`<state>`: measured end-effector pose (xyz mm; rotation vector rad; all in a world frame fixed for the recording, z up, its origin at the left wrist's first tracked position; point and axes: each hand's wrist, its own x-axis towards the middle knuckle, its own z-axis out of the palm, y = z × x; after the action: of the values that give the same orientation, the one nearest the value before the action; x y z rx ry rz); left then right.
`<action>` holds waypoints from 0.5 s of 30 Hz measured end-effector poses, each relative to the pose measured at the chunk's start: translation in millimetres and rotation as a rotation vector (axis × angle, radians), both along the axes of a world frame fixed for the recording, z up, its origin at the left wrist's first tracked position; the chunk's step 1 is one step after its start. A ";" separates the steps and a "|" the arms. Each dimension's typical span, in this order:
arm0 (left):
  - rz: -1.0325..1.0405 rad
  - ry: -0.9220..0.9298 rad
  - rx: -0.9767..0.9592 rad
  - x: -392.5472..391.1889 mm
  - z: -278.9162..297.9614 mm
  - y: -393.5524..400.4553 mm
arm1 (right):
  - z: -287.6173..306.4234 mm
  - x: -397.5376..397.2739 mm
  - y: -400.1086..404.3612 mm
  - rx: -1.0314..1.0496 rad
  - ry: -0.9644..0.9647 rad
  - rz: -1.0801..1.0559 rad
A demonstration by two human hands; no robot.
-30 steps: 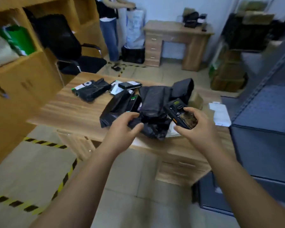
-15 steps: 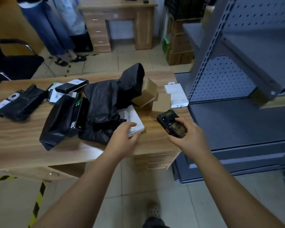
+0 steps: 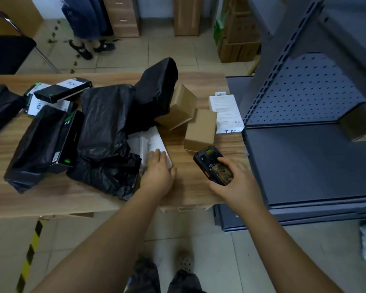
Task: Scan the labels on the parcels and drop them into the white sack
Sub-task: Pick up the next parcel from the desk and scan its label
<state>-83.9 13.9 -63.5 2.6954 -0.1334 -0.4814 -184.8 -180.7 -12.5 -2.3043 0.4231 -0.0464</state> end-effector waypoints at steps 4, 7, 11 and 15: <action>-0.151 -0.016 0.001 -1.0 -8.6 3.5 | -3.8 -1.6 -3.3 0.005 0.002 -0.039; -0.277 -0.044 -0.015 -9.3 -8.1 12.7 | -3.6 -5.0 -2.8 0.018 -0.003 -0.057; -0.244 -0.147 -0.029 -13.5 -8.0 12.1 | -4.3 -9.0 -0.8 0.038 0.000 -0.078; -0.114 -0.097 0.084 -8.9 -13.9 -8.7 | -6.2 -14.9 -1.0 0.028 -0.009 -0.081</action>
<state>-92.8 5.2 -77.3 2.8055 -0.3014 -0.3979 -199.7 -181.7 -18.7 -2.2585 0.5094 -0.0898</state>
